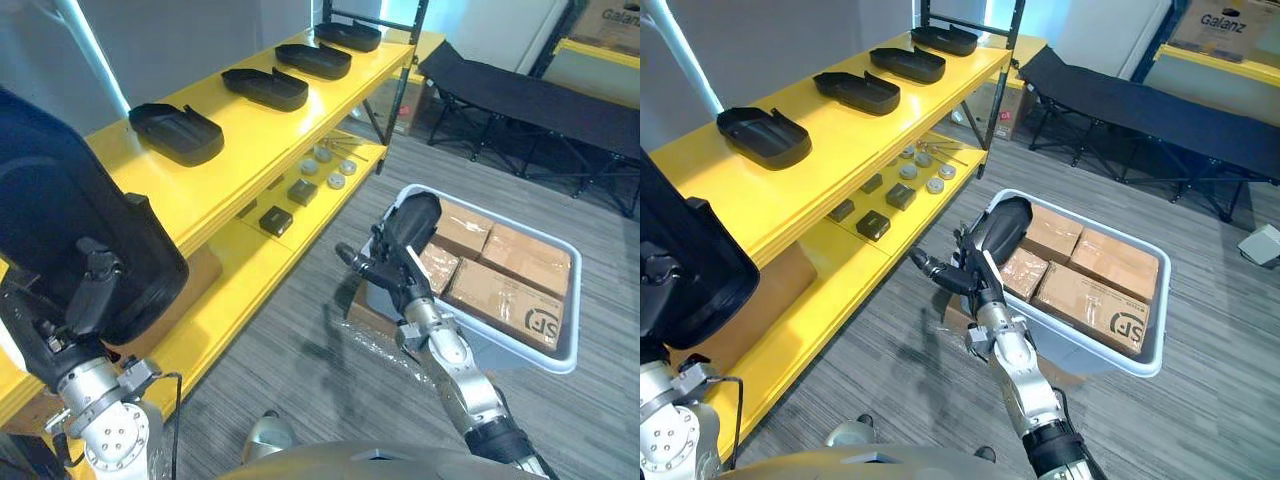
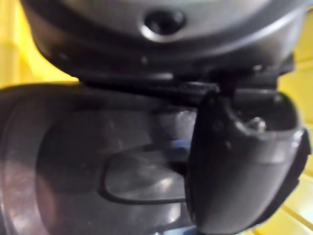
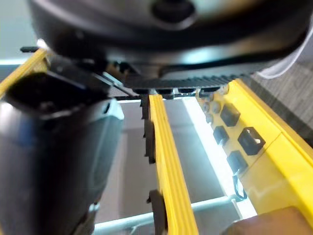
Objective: Walk over and take three plastic housings, then place them on the shelf
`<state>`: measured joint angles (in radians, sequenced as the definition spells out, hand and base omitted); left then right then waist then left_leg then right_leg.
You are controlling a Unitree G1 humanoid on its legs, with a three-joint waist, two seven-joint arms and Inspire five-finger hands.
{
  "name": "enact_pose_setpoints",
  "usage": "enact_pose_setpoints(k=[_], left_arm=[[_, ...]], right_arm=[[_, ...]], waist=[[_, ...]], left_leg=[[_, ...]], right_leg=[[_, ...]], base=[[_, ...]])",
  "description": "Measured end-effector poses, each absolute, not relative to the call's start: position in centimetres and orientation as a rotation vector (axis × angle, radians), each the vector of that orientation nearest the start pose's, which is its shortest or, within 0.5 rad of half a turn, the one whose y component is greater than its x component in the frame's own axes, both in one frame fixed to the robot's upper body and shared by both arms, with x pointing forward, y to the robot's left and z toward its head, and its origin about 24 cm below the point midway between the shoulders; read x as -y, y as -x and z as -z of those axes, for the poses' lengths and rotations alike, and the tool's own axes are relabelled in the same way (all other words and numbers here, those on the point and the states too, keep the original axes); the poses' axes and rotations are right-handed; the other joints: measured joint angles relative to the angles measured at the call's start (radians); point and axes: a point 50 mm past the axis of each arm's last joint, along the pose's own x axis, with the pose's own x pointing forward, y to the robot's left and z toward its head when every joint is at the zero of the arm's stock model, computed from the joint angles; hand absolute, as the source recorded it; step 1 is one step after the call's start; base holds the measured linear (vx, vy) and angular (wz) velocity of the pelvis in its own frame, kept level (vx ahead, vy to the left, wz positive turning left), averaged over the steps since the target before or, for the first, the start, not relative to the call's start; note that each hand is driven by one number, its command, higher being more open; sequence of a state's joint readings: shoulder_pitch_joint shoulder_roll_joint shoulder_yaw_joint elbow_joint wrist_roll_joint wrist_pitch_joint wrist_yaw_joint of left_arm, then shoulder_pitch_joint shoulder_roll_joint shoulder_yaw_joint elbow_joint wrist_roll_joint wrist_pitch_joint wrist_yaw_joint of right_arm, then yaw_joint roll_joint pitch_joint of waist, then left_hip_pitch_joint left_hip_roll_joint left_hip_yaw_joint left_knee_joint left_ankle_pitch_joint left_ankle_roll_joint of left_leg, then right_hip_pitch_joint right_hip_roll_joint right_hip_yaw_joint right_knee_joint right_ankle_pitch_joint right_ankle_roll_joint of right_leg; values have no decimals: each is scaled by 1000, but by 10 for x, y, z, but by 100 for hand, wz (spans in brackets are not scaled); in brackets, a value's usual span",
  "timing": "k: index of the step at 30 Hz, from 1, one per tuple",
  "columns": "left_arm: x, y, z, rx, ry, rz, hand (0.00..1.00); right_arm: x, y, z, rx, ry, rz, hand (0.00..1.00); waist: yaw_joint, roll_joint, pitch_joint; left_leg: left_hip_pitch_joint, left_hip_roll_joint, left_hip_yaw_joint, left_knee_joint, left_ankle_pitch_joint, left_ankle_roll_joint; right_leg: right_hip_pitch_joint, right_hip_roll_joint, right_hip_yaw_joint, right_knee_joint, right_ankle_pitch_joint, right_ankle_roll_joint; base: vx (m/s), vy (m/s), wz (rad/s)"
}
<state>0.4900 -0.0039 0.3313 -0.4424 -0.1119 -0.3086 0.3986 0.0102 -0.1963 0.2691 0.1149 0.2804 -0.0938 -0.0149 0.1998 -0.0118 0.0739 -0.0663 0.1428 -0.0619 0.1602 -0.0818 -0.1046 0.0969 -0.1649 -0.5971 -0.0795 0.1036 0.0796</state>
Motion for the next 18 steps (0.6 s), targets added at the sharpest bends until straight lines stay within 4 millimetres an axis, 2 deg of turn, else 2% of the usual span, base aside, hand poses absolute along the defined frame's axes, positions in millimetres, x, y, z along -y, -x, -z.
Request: enact_pose_setpoints(k=[2, 4, 7, 9, 11, 12, 13, 16, 17, 18], left_arm=[[-257, -125, -88, 335, -73, -754, 0], [-252, -129, -90, 356, -71, -691, 0], [-250, -129, -94, 380, -74, -671, 0], [-249, -129, -100, 406, -77, -662, 0], [-249, -134, -106, 445, -87, -628, 0], [-246, -144, -110, 473, -90, -576, 0], [-238, -157, -114, 500, -79, -504, 0], [-227, -169, -118, 527, -73, -411, 0], [-227, -170, -118, 534, -72, -408, 0], [-227, -169, -117, 528, -66, -419, 0]], right_arm=[[133, -239, -10, -109, -78, -191, 100], [140, -230, -1, -160, -39, -157, 100], [141, -222, 7, -197, -4, -162, 100], [142, -220, 9, -204, -9, -172, 100], [146, -219, 7, -198, -13, -163, 100], [151, -217, 8, -198, -14, -137, 100], [162, -212, 10, -201, -14, -91, 100], [172, -209, 10, -193, -13, -43, 100], [172, -210, 6, -164, -14, -45, 100], [173, -212, 0, -123, -15, -48, 100]], waist=[[-20, 0, 4], [-19, 5, 9], [-18, 1, 12], [-32, 2, 16], [-52, 4, 25], [-84, 2, 27], [-103, 2, 28], [-112, -10, 36], [-111, -21, 42], [-107, -18, 48]], left_leg=[[-35, 12, 45, 35, 5, 32], [-37, 9, 80, 22, 25, 12], [-31, -15, 106, -20, 44, 17], [-32, -26, 109, -24, 44, 16], [-35, -38, 89, -18, 44, 18], [-54, -55, 36, 1, 50, 11], [-60, -71, -18, 10, 59, 9], [-52, -79, -49, 5, 79, 12], [-55, -86, -55, 9, 80, 10], [-65, -81, -57, 21, 82, 7]], right_leg=[[22, -11, -55, 0, -6, 6], [36, -30, -84, 0, -5, 21], [23, -63, -83, 7, -2, 31], [0, -93, -80, 67, -31, 45], [-37, -119, -18, 180, -104, 43], [-55, -119, 66, 247, -155, 30], [-55, -118, 169, 291, -164, 21], [-53, -120, 225, 350, -205, 19], [-33, -123, 223, 337, -235, 29], [-22, -113, 222, 315, -245, 44]], base=[[-18, 42, 84], [13, 94, 50], [35, 119, 13], [76, 110, 10], [89, 91, 44], [49, 16, 120], [97, 39, 133], [54, -8, 78], [0, -103, 28], [-12, -115, 20]])
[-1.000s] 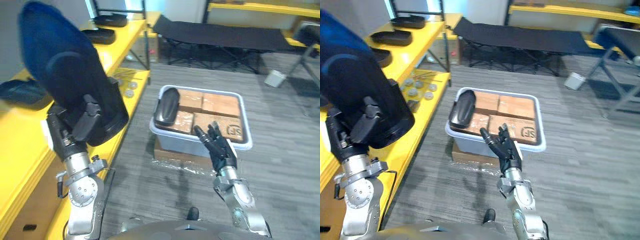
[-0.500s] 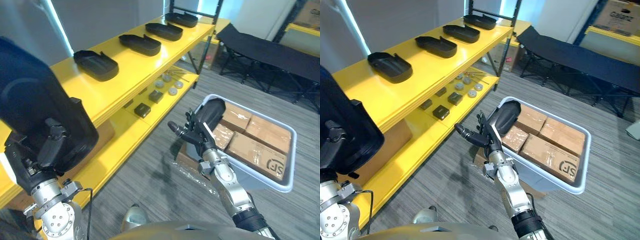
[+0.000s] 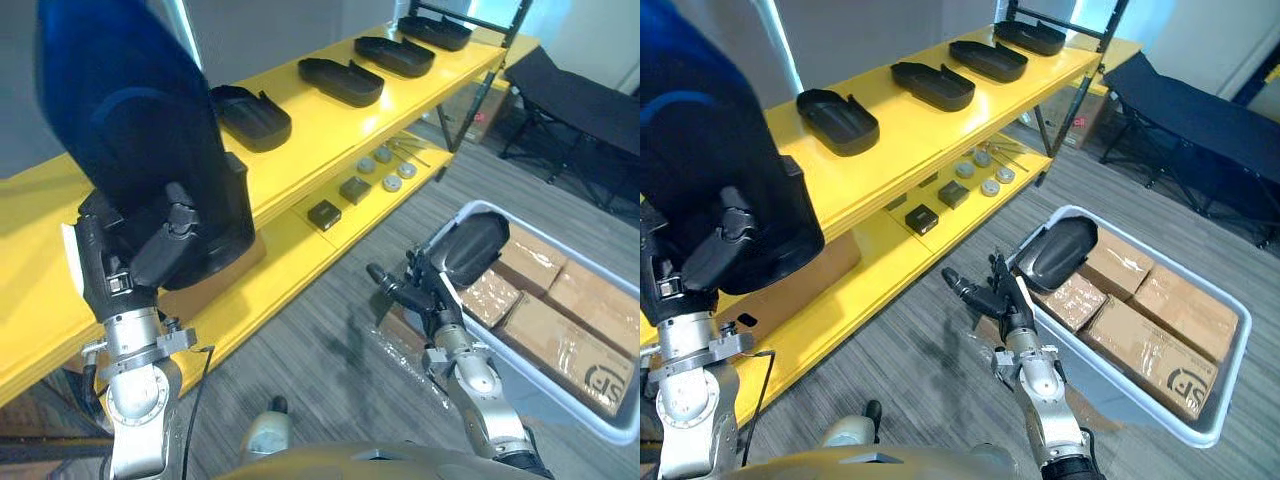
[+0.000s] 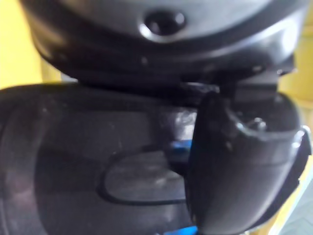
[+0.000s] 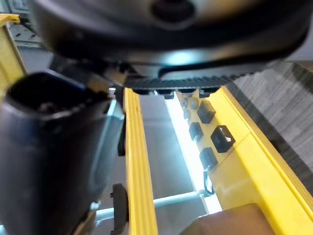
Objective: Walk over and take three plastic housings, then place them on the shelf
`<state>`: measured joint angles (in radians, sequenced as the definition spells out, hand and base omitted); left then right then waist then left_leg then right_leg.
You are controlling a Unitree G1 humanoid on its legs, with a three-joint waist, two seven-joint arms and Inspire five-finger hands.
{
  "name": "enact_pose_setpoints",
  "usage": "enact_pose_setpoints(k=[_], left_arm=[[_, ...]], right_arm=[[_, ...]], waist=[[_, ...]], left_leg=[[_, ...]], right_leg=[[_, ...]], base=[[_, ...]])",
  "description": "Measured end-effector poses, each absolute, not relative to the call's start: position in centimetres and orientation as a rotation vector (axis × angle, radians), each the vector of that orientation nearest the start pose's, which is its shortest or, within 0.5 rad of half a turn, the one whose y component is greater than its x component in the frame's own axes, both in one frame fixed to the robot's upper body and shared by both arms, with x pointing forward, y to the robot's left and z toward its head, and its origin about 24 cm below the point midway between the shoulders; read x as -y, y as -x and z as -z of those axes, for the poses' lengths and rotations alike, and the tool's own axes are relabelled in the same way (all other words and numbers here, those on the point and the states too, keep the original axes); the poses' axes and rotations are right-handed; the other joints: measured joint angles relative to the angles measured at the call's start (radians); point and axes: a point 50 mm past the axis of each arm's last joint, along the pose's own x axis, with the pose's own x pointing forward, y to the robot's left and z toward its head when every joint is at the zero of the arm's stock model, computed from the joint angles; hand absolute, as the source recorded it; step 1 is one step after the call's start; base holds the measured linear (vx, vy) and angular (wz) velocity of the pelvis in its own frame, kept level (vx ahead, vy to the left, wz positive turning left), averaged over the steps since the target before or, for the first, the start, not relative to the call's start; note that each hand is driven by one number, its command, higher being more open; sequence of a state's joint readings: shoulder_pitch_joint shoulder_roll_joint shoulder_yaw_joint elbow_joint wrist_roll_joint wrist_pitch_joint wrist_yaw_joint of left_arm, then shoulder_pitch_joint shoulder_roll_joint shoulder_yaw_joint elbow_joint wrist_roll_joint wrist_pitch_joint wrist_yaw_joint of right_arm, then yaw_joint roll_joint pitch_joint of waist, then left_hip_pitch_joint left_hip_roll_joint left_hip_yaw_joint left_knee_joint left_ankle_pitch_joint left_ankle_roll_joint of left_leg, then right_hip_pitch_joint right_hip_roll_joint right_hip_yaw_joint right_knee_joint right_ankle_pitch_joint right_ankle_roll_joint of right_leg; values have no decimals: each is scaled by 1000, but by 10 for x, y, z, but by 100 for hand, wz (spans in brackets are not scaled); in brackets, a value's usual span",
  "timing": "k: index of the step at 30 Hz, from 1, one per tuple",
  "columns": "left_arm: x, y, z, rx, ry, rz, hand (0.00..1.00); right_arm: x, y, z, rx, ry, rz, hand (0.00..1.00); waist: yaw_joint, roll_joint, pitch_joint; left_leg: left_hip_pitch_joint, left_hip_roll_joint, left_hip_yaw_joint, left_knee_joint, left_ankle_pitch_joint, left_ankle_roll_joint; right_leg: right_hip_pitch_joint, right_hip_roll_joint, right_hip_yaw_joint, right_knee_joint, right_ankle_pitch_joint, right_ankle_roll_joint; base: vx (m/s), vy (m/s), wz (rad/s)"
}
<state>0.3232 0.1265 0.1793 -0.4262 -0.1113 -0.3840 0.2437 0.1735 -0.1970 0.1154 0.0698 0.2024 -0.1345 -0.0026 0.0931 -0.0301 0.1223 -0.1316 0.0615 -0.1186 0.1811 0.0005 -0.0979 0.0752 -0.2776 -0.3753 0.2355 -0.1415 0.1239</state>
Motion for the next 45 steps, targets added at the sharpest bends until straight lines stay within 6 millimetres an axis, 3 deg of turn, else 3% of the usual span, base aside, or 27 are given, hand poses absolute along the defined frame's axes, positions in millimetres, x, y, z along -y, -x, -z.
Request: enact_pose_setpoints(k=[3, 6, 8, 12, 14, 15, 16, 17, 18, 19, 20, 22, 23, 26, 27, 28, 29, 31, 32, 34, 36, 38, 40, 41, 42, 44, 45], left_arm=[[-225, -170, -110, 503, -42, -438, 0], [-218, -172, -109, 501, -26, -405, 0], [-217, -172, -108, 499, -22, -399, 0], [-221, -165, -103, 467, -38, -413, 0], [-223, -164, -103, 469, -50, -407, 0], [-225, -163, -105, 474, -64, -401, 0], [-226, -163, -106, 479, -72, -391, 0], [-226, -164, -106, 487, -69, -389, 0], [-225, -165, -107, 496, -67, -384, 0], [-225, -166, -109, 502, -73, -376, 0], [-229, -167, -113, 515, -104, -371, 0], [-232, -169, -117, 533, -112, -376, 0], [-234, -174, -123, 568, -101, -392, 0], [-232, -186, -137, 646, -82, -391, 0], [-231, -193, -143, 679, -65, -388, 0], [-231, -202, -145, 690, -39, -382, 0], [-230, -206, -144, 685, -31, -380, 0], [-231, -211, -136, 645, -25, -395, 0], [-232, -209, -131, 626, -20, -411, 0], [-223, -205, -113, 550, 42, -426, 0], [-220, -204, -109, 522, 46, -406, 0], [-219, -204, -109, 524, 42, -380, 0], [-216, -207, -113, 541, 77, -329, 0], [-214, -209, -114, 546, 80, -311, 0], [-208, -212, -117, 558, 88, -267, 0], [-199, -214, -120, 571, 88, -209, 0], [-195, -216, -122, 575, 77, -168, 0]], right_arm=[[178, -212, -10, -50, -12, -47, 100], [186, -203, -12, -26, -8, -11, 100], [189, -202, -13, -14, -5, 4, 100], [188, -205, -29, 86, -18, 41, 100], [185, -208, -41, 160, -34, 56, 100], [184, -210, -45, 189, -47, 72, 100], [184, -211, -46, 203, -51, 99, 100], [186, -212, -48, 216, -44, 107, 100], [188, -214, -51, 227, -28, 121, 100], [189, -215, -51, 232, -21, 129, 100], [188, -220, -54, 254, -27, 134, 100], [187, -225, -59, 281, -28, 121, 100], [186, -229, -67, 327, -28, 113, 100], [191, -236, -82, 403, -15, 117, 100], [195, -241, -91, 446, -4, 117, 100], [201, -243, -101, 488, 2, 118, 100], [204, -244, -105, 507, -5, 119, 100], [214, -242, -115, 571, -10, 145, 100], [219, -240, -119, 601, -9, 157, 100], [237, -237, -131, 652, 46, 189, 100], [248, -236, -140, 687, 58, 236, 100], [258, -235, -147, 709, 80, 273, 100], [265, -229, -154, 740, 98, 305, 100], [268, -228, -155, 745, 102, 317, 100], [274, -224, -156, 746, 110, 347, 100], [278, -221, -151, 717, 100, 380, 100], [278, -218, -146, 686, 86, 387, 100]], waist=[[-5, 41, 30], [-29, 46, 38], [-31, 48, 48], [-11, 42, 48], [-4, 24, 47], [8, -2, 39], [13, -26, 27], [11, -28, 25], [7, -26, 22], [7, -27, 21], [4, -33, 18], [-8, -29, 21], [-18, -12, 28], [-28, 10, 30], [-41, 12, 29], [-50, 15, 26], [-56, 10, 23], [-81, -26, 0], [-78, -52, -20], [-77, 39, -42], [-76, 68, -36], [-67, 71, -33], [-88, 66, -32], [-96, 70, -33], [-100, 89, -37], [-107, 101, -44], [-121, 90, -39]], left_leg=[[-8, 30, 17, 9, 21, -8], [-18, 72, 184, -30, 62, 53], [-19, 85, 205, -39, 80, 48], [-33, 71, 252, -30, 80, 44], [-50, 42, 254, 8, 54, 47], [-67, 18, 267, 52, 15, 65], [-65, -7, 281, 89, -35, 70], [-66, -17, 273, 109, -57, 64], [-62, -36, 251, 127, -74, 79], [-51, -42, 246, 124, -75, 84], [2, -52, 226, 87, -83, 104], [35, -52, 204, 70, -87, 113], [84, -42, 178, 38, -87, 113], [135, -23, 136, -6, -92, 106], [146, -13, 112, -13, -98, 101], [151, -9, 83, -8, -108, 84], [157, -10, 67, -6, -114, 75], [160, -26, 5, 23, -162, 36], [154, -29, -2, 52, -199, 14], [112, 78, 20, 139, -236, -14], [85, 114, 76, 213, -220, -12], [59, 151, 167, 298, -182, -13], [54, 186, 303, 247, -191, 10], [58, 194, 329, 210, -174, 16], [83, 194, 362, 112, -94, 14], [140, 172, 381, 8, -75, -22], [159, 147, 392, -28, -67, -25]], right_leg=[[45, 39, -33, -40, -12, 15], [49, 42, -105, -8, -49, -2], [47, 36, -122, 12, -69, 5], [46, 9, -118, 19, -82, 16], [50, -20, -118, 22, -91, 31], [61, -47, -118, 17, -96, 48], [88, -71, -132, 30, -74, 82], [70, -96, -126, 102, -68, 86], [2, -146, -86, 280, -29, 40], [-32, -164, -62, 357, 8, 22], [-106, -193, 20, 515, 99, 21], [-142, -177, 40, 590, 30, 2], [-162, -126, 39, 581, -39, -17], [-216, -32, 76, 413, -75, -49], [-253, 17, 144, 302, -70, -43], [-270, 55, 223, 191, -47, -15], [-272, 64, 253, 146, -35, 1], [-253, 69, 284, 84, 30, -12], [-237, 70, 289, 60, 106, -11], [-180, 137, 197, 22, 75, -43], [-128, 162, 154, -13, 81, -63], [-63, 167, 122, -54, 83, -75], [-23, 145, 74, -86, 84, -76], [-21, 142, 66, -85, 84, -76], [-21, 140, 59, -80, 84, -76], [-22, 123, 66, -79, 84, -72], [-24, 104, 70, -80, 90, -61]], base=[[-97, -123, 31], [-138, -80, 76], [-113, -34, 38], [-16, 33, 15], [117, 134, 23], [218, 164, 21], [248, 167, 27], [246, 173, 50], [174, 176, 51], [307, 223, 54], [291, 127, 32], [310, 77, 34], [278, 63, 35], [209, -8, 41], [218, -119, 74], [171, -134, 74], [215, -254, 109], [234, -334, 99], [210, -326, 75], [271, -346, 79], [239, -238, 63], [245, -208, 47], [177, -79, 48], [142, 5, 45], [96, 69, 18], [99, 180, -2], [71, 241, -7]])
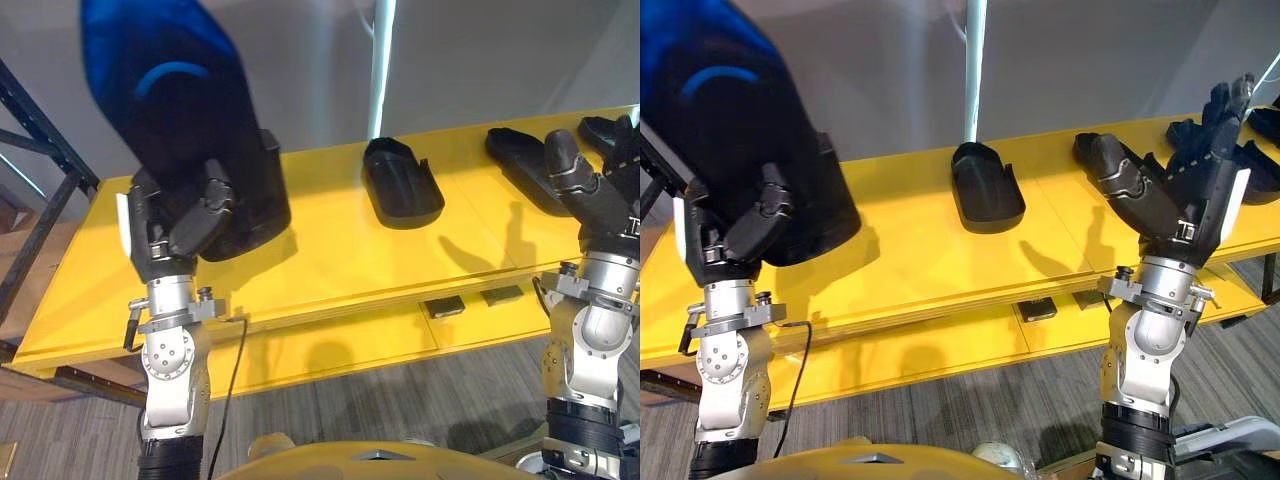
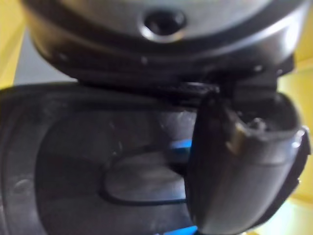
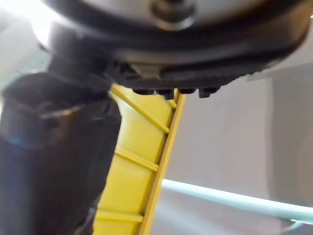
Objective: Walk over and take three plastic housings, then place them on the shelf
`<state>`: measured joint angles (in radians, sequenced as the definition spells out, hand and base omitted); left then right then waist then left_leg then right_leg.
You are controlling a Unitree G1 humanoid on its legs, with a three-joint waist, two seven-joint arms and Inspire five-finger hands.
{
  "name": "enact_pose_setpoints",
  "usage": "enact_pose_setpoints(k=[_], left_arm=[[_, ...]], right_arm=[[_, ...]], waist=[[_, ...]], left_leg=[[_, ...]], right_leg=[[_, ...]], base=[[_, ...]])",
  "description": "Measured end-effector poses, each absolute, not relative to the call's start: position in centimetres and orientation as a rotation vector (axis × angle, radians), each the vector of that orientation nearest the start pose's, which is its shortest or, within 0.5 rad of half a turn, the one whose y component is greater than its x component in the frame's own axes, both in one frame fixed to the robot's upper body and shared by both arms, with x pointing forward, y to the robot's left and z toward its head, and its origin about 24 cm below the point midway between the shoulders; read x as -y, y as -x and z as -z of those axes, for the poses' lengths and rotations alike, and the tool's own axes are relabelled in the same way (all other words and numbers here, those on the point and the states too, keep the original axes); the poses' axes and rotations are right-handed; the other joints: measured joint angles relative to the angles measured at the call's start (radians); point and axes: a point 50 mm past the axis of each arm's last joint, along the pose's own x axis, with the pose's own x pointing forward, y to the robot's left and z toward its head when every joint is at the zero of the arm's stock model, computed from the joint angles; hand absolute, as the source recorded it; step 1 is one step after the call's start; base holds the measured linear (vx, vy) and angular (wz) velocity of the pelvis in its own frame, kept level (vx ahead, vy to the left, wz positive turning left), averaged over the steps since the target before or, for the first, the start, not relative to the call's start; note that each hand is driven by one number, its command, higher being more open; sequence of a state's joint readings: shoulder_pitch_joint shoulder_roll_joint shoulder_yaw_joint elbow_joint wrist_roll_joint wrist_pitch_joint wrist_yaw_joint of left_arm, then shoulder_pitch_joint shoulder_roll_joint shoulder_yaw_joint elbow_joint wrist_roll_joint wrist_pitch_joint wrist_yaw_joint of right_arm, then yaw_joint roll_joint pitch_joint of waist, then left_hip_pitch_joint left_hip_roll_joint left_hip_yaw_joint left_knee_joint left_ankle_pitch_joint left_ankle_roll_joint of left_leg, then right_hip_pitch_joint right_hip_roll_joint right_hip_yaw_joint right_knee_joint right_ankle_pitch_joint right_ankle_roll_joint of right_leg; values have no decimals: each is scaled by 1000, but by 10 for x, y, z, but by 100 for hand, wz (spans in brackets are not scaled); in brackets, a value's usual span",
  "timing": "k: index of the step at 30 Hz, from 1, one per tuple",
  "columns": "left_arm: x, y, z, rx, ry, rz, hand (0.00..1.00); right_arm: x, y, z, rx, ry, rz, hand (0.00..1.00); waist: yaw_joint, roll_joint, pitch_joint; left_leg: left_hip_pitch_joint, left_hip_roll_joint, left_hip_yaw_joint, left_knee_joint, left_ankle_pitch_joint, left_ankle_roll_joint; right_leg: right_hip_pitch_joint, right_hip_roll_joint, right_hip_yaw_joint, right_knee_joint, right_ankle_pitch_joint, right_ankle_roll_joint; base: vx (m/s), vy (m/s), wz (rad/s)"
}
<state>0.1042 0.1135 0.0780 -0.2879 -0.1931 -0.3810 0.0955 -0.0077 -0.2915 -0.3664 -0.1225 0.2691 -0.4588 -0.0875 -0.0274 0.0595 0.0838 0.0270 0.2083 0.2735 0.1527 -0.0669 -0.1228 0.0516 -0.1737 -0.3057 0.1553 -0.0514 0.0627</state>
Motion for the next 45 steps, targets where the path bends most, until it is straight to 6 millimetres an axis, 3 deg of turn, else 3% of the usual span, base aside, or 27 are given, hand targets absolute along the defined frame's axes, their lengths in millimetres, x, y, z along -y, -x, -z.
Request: enact_pose_setpoints(k=[5, 10, 16, 20, 24, 30, 36, 45], left_arm=[[-200, -222, -120, 485, -16, -77, 0], [-198, -241, -118, 408, -4, -22, 0], [-210, -283, -101, 212, -37, -80, 0], [-214, -303, -99, 116, -52, -97, 0], [-231, -325, -90, -29, -46, -192, 0], [-244, -337, -82, -118, -7, -287, 0], [-247, -339, -77, -152, 1, -294, 0], [-241, -337, -68, -226, 45, -190, 0]], right_arm=[[265, -194, -114, 567, 9, 388, 100], [257, -181, -89, 446, -1, 413, 100], [239, -181, -75, 352, -4, 293, 100], [226, -184, -72, 324, 26, 212, 100], [213, -193, -74, 321, 36, 114, 100], [207, -196, -74, 319, 25, 89, 100], [194, -197, -71, 307, 16, 4, 100], [179, -206, -66, 290, -12, -40, 100]], waist=[[-31, -42, -3], [-68, -39, -4], [-119, -28, -8], [-124, -28, -8], [-122, -27, -8], [-119, -29, -5], [-116, -31, -4], [-95, -55, 9]], left_leg=[[47, -77, 65, -79, 15, 23], [59, -93, 106, -108, 23, 26], [66, -92, 146, -162, 51, 21], [69, -93, 146, -177, 64, 22], [69, -95, 146, -192, 75, 23], [68, -95, 140, -197, 81, 23], [69, -92, 131, -192, 83, 23], [62, -94, 86, -218, 112, 25]], right_leg=[[-1, -50, 47, -59, 38, 58], [-6, -54, 74, -91, 51, 77], [-37, -31, 117, -126, 85, 69], [-38, -29, 116, -126, 86, 68], [-45, -27, 117, -126, 89, 66], [-49, -26, 119, -127, 92, 64], [-31, -23, 112, -144, 99, 63], [-12, -22, 67, -156, 101, 63]], base=[[15, 147, -26], [-29, 31, -19], [-37, -5, -23], [2, -2, 3], [0, 0, 1], [0, 0, 0], [-7, -3, 2], [-27, -7, 14]])
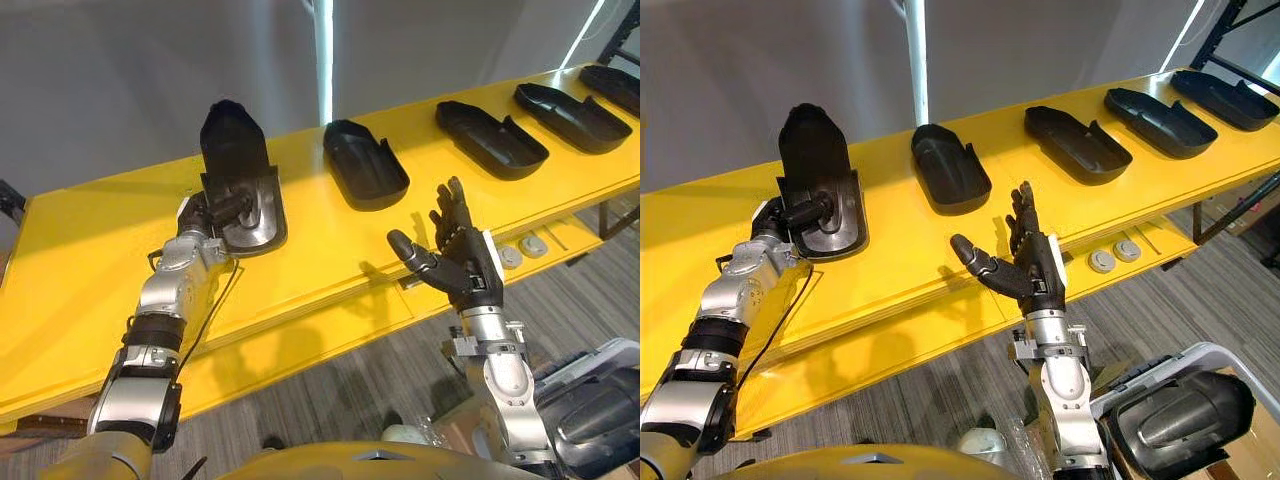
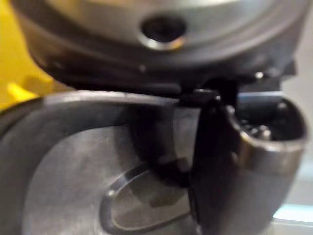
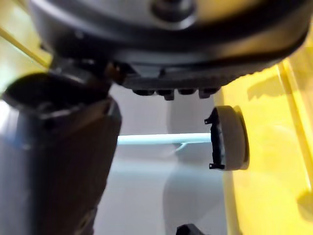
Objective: Walk over and take three plastic housings, then place them on the shelf
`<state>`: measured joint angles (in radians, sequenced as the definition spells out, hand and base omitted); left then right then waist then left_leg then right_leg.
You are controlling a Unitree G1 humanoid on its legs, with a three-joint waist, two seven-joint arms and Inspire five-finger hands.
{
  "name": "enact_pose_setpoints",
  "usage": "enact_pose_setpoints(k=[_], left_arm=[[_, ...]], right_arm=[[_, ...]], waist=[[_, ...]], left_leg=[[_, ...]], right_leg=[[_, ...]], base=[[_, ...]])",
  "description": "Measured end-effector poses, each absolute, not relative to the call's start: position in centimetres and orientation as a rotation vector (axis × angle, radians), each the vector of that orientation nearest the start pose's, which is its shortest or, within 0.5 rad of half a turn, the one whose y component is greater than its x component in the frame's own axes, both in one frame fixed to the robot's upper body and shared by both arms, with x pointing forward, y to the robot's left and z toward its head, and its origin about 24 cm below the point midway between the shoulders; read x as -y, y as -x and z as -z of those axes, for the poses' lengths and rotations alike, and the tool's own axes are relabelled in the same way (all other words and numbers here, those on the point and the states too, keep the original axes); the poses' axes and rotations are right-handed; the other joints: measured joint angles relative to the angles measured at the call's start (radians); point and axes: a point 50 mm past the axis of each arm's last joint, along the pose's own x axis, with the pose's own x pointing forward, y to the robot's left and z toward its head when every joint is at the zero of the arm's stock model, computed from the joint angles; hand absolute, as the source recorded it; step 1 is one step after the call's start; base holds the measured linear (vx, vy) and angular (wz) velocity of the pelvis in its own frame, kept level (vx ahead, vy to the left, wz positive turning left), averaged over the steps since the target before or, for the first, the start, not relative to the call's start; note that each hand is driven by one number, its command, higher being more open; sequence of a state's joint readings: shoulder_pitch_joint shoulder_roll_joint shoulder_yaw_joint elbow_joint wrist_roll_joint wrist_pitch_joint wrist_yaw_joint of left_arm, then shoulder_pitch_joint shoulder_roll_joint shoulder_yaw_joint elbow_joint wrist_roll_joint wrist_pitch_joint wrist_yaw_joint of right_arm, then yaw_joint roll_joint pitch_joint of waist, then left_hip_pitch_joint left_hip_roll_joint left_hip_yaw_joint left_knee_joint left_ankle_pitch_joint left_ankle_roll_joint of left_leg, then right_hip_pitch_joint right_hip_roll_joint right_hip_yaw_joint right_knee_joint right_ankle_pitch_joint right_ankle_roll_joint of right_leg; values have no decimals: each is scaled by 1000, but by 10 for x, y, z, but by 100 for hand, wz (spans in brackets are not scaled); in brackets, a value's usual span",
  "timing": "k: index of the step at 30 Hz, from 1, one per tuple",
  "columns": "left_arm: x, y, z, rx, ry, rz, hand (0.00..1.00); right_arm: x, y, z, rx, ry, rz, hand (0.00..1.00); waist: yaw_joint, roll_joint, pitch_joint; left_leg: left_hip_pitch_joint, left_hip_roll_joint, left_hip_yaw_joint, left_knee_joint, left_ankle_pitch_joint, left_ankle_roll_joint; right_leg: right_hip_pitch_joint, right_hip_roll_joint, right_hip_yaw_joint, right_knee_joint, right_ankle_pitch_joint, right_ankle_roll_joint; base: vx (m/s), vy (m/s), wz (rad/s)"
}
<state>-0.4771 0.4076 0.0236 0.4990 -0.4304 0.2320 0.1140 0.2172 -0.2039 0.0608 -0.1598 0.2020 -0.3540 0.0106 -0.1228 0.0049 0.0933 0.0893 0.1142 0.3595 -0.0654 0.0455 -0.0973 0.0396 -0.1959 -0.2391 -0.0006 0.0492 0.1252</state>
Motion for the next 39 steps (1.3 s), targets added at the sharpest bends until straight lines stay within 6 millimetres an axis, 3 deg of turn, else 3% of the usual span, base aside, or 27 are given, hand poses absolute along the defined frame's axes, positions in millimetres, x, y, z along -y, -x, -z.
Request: enact_pose_setpoints(k=[1, 2, 15, 28, 34, 39], left_arm=[[-240, -337, -67, -228, 46, -180, 0], [-240, -337, -68, -226, 46, -176, 100], [-244, -334, -61, -257, 19, -196, 100], [-257, -331, -67, -243, -251, -370, 100], [-266, -324, -94, -110, -300, -558, 100], [-268, -314, -145, 141, -229, -712, 100]], right_arm=[[179, -207, -68, 296, -12, -41, 100], [178, -208, -68, 298, -13, -41, 100], [178, -210, -71, 310, -15, -38, 100], [180, -210, -70, 308, -19, -4, 100], [180, -206, -66, 288, -28, 28, 100], [173, -205, -63, 272, -46, 25, 100]], waist=[[6, 0, 0], [7, 0, 0], [7, -6, 4], [-20, -2, 4], [-19, 7, 5], [-14, 16, 2]], left_leg=[[4, 0, -1, -11, 6, 0], [4, 0, -1, -13, 8, 0], [24, 4, 22, -18, 10, -2], [28, 3, 33, -19, 13, -1], [24, 4, 25, -19, 14, -2], [23, 3, 16, -19, 16, -2]], right_leg=[[0, 2, -1, 0, 0, 0], [0, 3, -2, -1, 0, 0], [15, 8, 10, -15, 8, -2], [13, 11, 19, -19, 18, -1], [13, 11, 8, -19, 18, -1], [17, 9, -2, -19, 17, -2]], base=[[-4, -5, 7], [0, 0, 0], [-6, 2, -3], [-9, 2, -3], [10, 1, 4], [2, 3, 4]])
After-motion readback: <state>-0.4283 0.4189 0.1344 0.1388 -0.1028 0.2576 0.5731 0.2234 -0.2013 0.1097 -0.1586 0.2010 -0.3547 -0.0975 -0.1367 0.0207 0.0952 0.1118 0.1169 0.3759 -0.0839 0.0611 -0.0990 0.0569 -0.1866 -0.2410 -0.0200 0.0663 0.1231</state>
